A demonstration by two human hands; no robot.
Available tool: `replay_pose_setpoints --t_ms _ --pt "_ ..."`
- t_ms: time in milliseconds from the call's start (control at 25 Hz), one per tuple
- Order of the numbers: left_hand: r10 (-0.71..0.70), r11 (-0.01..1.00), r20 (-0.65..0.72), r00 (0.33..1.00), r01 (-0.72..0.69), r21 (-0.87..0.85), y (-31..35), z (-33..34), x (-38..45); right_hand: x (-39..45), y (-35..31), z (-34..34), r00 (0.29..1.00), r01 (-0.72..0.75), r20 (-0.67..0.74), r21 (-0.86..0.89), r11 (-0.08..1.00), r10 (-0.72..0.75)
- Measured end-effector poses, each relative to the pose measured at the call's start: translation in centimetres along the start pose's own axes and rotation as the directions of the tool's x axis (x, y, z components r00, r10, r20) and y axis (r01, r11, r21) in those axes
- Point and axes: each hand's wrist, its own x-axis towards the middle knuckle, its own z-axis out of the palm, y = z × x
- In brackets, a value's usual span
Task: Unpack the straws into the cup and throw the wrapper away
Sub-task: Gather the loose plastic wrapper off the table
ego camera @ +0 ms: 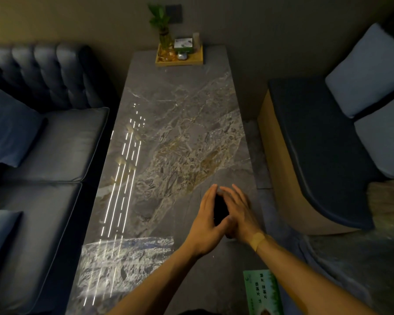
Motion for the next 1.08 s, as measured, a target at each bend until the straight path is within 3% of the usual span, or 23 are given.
replay_pose_setpoints --t_ms 160,360,520,680,800,920,1080 --pt "-0.009 0.996 0.004 1.0 0.01 -0.093 0.1 0.0 0.2 0.2 -0.3 0.2 0.999 0.025 -0.045 0.061 0.998 -0.022" --pt "0.086 0.991 0.021 0.996 -0.087 0.102 -0.4 -0.1 0.2 -0.2 -0.2 0.6 0.984 0.063 -0.173 0.093 0.994 -0.047" --pt "0.147 0.97 0.01 0.989 -0.146 0.195 -0.8 0.5 -0.2 -0.5 -0.2 1.2 0.943 0.107 -0.315 -0.028 0.994 -0.11" --pt "0.183 0.891 0.009 0.983 -0.17 0.42 -1.8 0.6 -0.5 -0.3 0.2 1.5 1.0 0.01 -0.027 -0.154 0.988 -0.014" --pt "0.228 0.847 0.01 0.974 -0.204 0.49 -2.0 0.4 -0.3 -0.1 0.3 1.7 0.999 0.002 0.038 -0.217 0.976 0.006" --pt "0.178 0.901 0.004 0.984 -0.164 0.401 -1.9 0.2 -0.1 -0.3 0.4 1.5 0.999 -0.037 0.031 -0.142 0.989 0.042" --pt "0.049 0.997 -0.052 0.997 -0.045 0.065 -2.4 0.0 -0.1 -1.3 0.6 0.8 0.996 -0.09 0.022 -0.008 0.996 0.09"
